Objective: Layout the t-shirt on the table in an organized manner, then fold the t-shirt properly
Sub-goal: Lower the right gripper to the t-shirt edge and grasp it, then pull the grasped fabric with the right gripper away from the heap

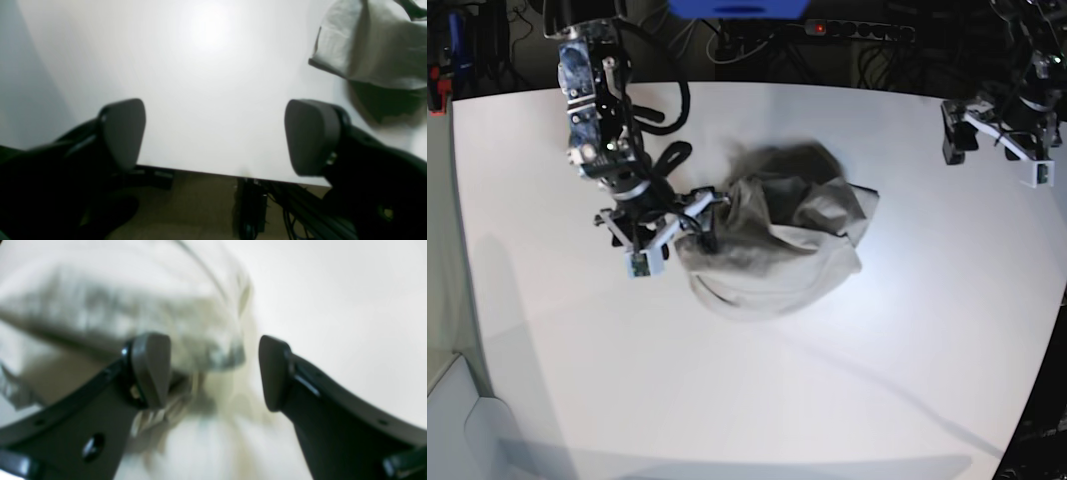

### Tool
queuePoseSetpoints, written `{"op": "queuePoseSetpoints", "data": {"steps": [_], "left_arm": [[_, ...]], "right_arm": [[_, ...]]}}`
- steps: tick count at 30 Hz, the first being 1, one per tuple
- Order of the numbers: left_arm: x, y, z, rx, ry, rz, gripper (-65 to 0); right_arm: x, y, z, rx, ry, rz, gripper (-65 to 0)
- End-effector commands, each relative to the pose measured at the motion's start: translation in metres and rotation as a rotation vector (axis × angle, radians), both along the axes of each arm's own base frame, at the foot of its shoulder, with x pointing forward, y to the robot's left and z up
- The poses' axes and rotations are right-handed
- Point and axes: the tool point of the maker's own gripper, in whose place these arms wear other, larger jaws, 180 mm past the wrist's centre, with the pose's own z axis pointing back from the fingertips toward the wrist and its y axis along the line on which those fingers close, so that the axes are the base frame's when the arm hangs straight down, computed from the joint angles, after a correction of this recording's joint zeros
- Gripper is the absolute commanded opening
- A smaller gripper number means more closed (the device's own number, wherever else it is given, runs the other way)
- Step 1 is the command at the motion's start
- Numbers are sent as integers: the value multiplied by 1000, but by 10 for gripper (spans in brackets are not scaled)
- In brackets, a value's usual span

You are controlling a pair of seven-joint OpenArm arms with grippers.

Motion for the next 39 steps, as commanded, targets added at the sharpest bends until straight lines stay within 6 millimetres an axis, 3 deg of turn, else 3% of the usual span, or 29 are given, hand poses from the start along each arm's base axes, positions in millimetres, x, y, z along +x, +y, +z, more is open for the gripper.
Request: {"op": "queuePoseSetpoints", "data": {"steps": [1, 4, 7, 12, 15, 22, 30, 36, 39], "left_arm": [[3, 0, 8, 9, -29, -11, 0], [3, -3, 7, -2, -30, -3, 0], [2, -3, 7, -3, -30, -3, 0], [2, -3, 7, -3, -30, -3, 0], [2, -3, 7, -3, -30, -3, 0], [1, -7, 5, -19, -33, 6, 0], [-10, -8, 0, -19, -1, 5, 0], [-18, -8, -4, -18, 23, 4, 0], [-29, -6, -8, -12, 51, 8, 0]], "right_arm": [[8, 3, 10, 9, -40, 12, -228], [10, 2, 3, 5, -24, 11, -244], [12, 2, 2, 3, -23, 12, -314], [15, 2, 10, 6, -46, 8, -650], [16, 3, 31, 15, -100, 9, -642], [19, 8, 126, 59, -347, 20, -650], [50, 7, 189, 55, -525, 29, -650], [81, 8, 269, 49, -726, 36, -650], [91, -1, 308, 44, -818, 10, -650]]}}
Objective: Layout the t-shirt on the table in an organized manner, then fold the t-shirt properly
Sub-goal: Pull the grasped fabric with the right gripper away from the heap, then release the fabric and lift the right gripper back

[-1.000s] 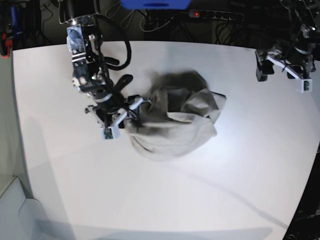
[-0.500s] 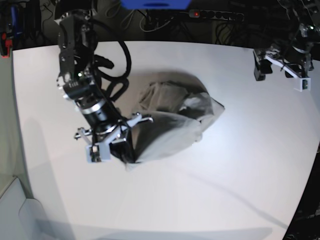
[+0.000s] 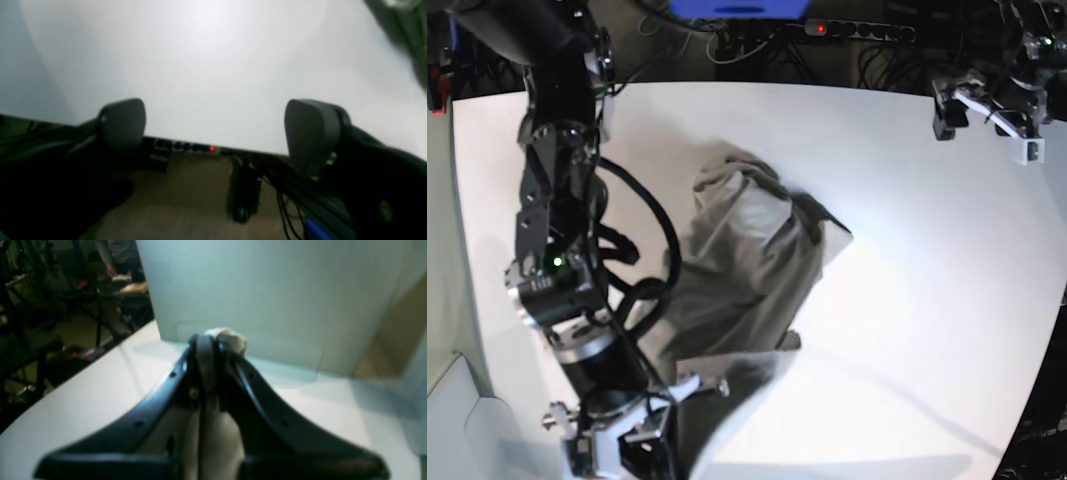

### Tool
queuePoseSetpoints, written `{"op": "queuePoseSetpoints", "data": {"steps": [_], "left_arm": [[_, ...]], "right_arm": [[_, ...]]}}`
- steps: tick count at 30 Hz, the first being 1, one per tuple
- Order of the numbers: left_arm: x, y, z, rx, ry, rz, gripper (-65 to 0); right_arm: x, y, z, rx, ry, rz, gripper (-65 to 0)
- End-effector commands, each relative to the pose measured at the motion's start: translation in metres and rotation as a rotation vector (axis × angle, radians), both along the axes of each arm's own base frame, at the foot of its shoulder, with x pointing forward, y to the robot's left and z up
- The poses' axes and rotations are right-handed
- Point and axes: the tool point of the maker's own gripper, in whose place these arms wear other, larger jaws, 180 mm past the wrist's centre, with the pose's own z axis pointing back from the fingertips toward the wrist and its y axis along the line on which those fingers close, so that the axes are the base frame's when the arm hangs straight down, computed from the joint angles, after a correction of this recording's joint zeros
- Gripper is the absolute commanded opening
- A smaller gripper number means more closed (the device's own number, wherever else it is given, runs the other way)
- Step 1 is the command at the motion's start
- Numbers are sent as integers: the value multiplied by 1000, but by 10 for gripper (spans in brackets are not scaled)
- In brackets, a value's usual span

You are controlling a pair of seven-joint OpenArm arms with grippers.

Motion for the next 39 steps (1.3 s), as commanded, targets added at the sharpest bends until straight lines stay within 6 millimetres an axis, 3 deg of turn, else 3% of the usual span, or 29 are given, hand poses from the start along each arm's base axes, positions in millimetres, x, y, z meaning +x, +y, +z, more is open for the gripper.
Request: {"op": "queuePoseSetpoints", "data": {"steps": [1, 6, 9, 13, 16, 19, 21, 23, 26, 34, 39], "left_arm": [[0, 6, 7, 21, -17, 3, 0], [-5, 17, 10, 39, -15, 32, 0], [-5, 19, 11, 44, -16, 34, 0], [-5, 23, 12, 51, -20, 44, 0], [-4, 25, 14, 54, -26, 51, 0], [-3, 26, 15, 55, -30, 51, 0], [-2, 26, 15, 55, -32, 51, 0], [4, 24, 17, 49, -49, 48, 0], [8, 22, 18, 46, -59, 47, 0], [10, 22, 20, 46, -66, 47, 0], [9, 23, 19, 47, -64, 48, 0]], "right_arm": [[0, -8, 36, 18, -115, -17, -650], [7, -25, 97, 47, -251, -62, -650], [8, -35, 146, 62, -355, -86, -650], [18, -71, 193, 142, -418, -176, -650], [21, -99, 220, 171, -456, -232, -650], [19, -112, 240, 151, -475, -258, -650], [18, -112, 241, 141, -454, -256, -650], [15, -106, 229, 122, -415, -243, -650], [12, -65, 189, 127, -315, -129, -650], [2, 36, 64, 111, -26, 92, -650], [-19, 74, -14, 117, 168, 174, -650]]}}
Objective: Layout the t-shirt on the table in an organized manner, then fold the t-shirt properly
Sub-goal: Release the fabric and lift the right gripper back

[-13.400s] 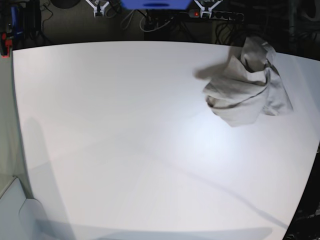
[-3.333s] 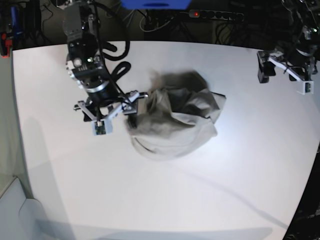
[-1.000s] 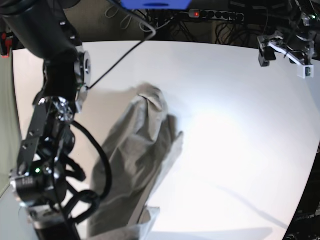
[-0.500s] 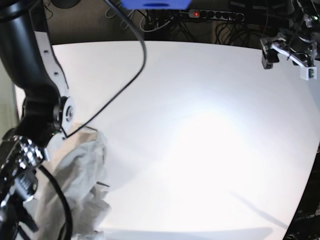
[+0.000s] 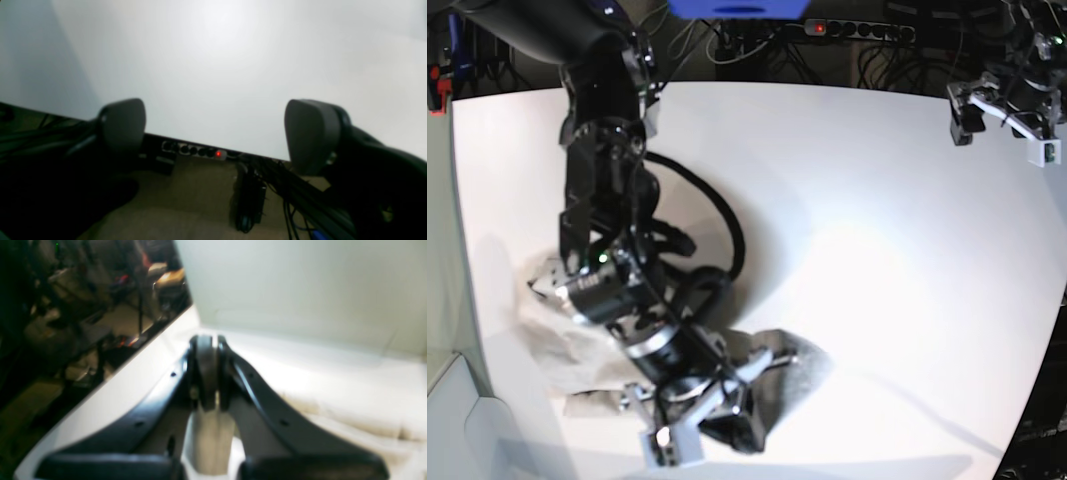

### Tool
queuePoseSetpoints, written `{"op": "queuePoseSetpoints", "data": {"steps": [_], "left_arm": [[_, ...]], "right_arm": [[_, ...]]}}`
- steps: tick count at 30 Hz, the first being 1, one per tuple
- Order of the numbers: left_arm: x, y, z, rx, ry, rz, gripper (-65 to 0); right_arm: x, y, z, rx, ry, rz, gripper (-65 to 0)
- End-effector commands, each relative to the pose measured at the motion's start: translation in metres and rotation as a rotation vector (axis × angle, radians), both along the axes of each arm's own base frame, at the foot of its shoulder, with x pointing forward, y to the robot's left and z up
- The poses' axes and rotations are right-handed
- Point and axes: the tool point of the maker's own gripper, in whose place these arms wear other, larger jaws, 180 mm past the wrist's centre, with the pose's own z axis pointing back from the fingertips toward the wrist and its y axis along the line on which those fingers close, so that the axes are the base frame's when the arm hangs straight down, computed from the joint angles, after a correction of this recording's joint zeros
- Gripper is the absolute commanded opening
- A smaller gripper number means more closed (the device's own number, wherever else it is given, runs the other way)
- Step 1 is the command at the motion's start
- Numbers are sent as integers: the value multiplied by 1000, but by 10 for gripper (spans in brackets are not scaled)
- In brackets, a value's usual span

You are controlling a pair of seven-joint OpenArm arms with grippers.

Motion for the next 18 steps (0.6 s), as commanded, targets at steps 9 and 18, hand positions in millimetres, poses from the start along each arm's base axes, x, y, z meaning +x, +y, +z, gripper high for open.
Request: {"op": "queuePoseSetpoints", "data": {"steps": [9, 18], "left_arm": [[7, 1, 10, 12, -39, -8, 0], [11, -8, 7, -24, -58, 12, 0]], "right_arm": [[-84, 70, -116, -24, 296, 202, -650], [-142, 112, -177, -74, 480, 343, -650]]}}
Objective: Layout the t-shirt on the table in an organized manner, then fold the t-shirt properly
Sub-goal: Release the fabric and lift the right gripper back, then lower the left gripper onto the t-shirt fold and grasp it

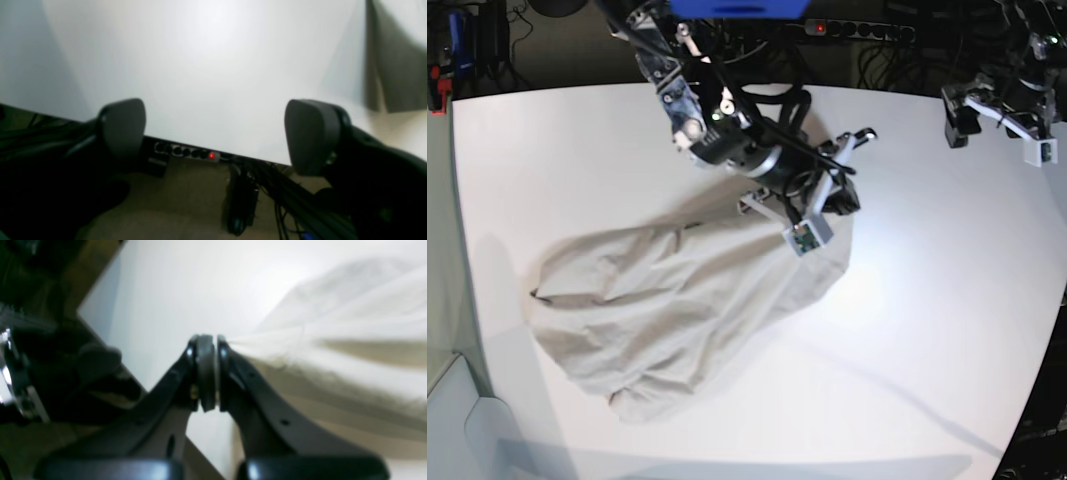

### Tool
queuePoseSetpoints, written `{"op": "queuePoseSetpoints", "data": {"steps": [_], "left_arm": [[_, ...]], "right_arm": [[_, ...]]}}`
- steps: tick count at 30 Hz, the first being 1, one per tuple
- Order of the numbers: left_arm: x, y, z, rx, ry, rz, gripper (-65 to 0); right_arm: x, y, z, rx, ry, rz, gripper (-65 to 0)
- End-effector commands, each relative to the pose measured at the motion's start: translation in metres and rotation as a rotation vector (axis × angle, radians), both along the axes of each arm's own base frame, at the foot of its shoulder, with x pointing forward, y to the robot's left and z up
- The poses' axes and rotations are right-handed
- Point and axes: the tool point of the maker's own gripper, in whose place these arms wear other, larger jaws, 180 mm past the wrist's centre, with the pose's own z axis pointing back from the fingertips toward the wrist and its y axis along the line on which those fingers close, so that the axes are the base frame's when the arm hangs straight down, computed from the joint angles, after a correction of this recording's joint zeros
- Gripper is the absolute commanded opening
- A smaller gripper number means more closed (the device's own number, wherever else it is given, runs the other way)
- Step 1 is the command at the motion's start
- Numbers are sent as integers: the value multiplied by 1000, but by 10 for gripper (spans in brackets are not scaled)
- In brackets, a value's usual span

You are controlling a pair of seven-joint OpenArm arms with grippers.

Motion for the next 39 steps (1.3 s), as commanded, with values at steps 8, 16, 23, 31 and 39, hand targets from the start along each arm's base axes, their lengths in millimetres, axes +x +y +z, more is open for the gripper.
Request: {"op": "queuePoseSetpoints", "data": {"steps": [8, 16, 23, 31, 39], "left_arm": [[8, 1, 10, 8, -44, -7, 0], [17, -9, 18, -63, -96, -17, 0], [60, -23, 53, -171, -272, -42, 0], [121, -47, 60, -216, -343, -99, 0], [181, -112, -12, -279, -148, -206, 0]], "right_arm": [[-2, 9, -9, 6, 26, 14, -511], [-7, 4, -8, 9, 27, 6, -385], [8, -45, -23, -69, 7, -70, -385], [41, -131, -14, -149, -58, -255, -386], [42, -183, -29, -211, -29, -369, -387]]}}
